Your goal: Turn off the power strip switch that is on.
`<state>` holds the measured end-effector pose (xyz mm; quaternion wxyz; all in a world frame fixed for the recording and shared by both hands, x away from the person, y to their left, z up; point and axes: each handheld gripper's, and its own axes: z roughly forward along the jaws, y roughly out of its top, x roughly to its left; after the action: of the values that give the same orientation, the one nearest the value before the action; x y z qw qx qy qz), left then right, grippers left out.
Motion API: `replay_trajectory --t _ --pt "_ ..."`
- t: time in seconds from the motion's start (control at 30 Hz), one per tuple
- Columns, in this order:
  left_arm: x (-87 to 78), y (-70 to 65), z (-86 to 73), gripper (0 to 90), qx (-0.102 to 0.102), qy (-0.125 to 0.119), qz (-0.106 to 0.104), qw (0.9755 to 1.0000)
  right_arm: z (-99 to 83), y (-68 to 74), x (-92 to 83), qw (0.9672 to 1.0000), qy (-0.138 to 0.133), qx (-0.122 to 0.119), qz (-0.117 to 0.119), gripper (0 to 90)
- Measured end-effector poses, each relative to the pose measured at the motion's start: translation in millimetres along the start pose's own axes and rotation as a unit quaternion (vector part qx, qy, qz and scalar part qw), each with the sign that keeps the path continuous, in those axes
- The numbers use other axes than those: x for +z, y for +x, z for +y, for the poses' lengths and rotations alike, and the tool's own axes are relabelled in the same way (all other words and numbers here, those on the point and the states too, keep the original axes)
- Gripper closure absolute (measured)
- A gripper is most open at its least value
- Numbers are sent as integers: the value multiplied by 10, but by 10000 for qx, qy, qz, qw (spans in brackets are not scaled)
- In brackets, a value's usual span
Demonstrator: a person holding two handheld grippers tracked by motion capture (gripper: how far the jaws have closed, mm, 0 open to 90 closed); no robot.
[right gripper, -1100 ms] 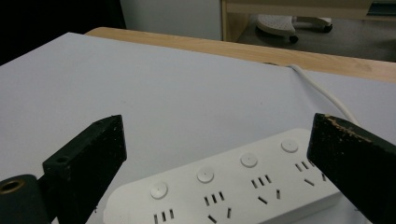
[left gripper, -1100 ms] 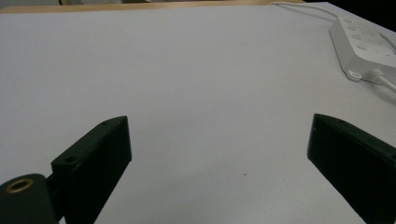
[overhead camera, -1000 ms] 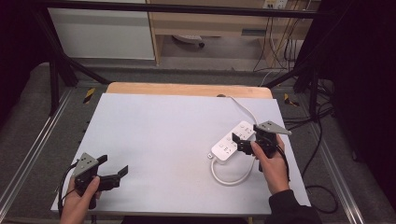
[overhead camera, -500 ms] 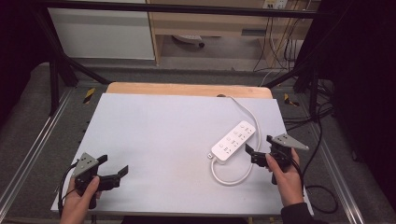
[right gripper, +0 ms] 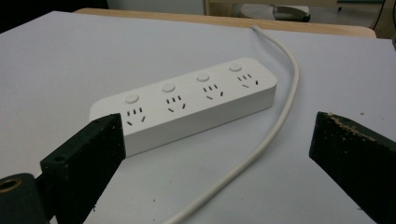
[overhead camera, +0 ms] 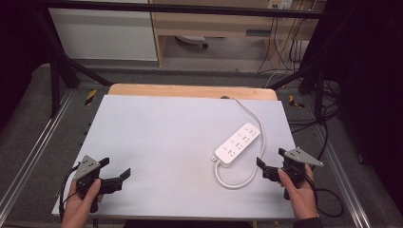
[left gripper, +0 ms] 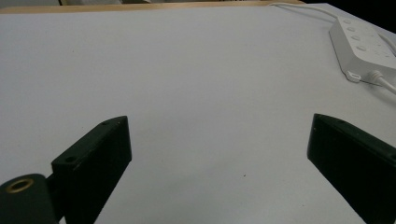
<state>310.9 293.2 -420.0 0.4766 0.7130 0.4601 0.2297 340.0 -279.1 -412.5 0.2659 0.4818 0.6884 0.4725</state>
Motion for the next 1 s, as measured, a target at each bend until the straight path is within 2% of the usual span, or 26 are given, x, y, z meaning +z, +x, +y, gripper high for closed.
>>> replay_trajectory --t 0.27,0.4,0.53,0.73,1.0 --pt "2 -2 -1 62 -6 -1 -6 10000 -125 7 -96 10000 42 -39 -10 40" --pt "3 -2 -1 62 -3 0 -3 10000 -207 4 -98 9998 77 -175 -35 42" --pt "7 -2 -1 62 9 7 2 10000 -264 9 -81 9997 144 -205 -6 39" --pt "12 -10 0 62 33 21 -20 10000 -317 41 22 9994 285 -159 59 40" --pt "26 -18 -5 61 29 50 -36 10000 -332 36 218 9987 465 -210 -34 41"
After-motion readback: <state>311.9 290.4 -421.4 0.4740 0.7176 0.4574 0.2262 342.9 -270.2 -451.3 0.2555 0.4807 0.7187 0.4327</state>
